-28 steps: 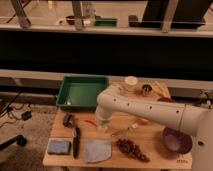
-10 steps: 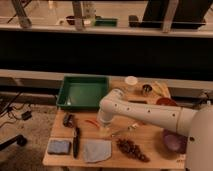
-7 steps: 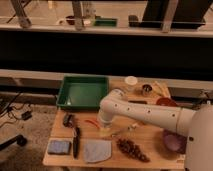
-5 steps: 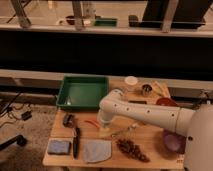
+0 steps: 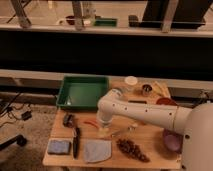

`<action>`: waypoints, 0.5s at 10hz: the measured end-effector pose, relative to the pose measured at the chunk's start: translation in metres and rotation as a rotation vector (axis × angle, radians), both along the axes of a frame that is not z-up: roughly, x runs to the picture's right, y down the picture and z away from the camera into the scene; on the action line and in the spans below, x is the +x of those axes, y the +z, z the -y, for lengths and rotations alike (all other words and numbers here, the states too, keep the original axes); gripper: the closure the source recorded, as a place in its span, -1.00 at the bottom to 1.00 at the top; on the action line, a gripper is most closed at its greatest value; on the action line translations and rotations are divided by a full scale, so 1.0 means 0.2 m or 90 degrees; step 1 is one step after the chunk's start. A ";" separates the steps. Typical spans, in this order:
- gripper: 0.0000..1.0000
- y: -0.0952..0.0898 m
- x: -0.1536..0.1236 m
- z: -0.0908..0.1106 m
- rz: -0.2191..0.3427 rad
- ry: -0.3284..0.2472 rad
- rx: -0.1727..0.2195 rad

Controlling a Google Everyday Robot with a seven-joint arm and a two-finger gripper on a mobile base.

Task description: Place pepper in purple bowl

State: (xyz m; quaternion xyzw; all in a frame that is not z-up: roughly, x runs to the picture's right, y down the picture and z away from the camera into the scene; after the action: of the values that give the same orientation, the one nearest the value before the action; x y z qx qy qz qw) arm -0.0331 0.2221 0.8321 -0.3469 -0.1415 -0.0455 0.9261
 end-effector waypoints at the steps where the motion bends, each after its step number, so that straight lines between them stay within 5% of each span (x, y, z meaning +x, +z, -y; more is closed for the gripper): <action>1: -0.26 0.00 -0.01 -0.01 -0.005 -0.003 -0.004; 2: -0.25 0.00 -0.02 -0.01 -0.007 -0.005 -0.004; 5: 0.23 -0.01 -0.03 -0.01 -0.013 -0.010 -0.003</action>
State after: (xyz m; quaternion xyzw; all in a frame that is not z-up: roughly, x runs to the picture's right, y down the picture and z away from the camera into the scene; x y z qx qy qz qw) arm -0.0386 0.2231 0.8306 -0.3504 -0.1294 -0.0486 0.9264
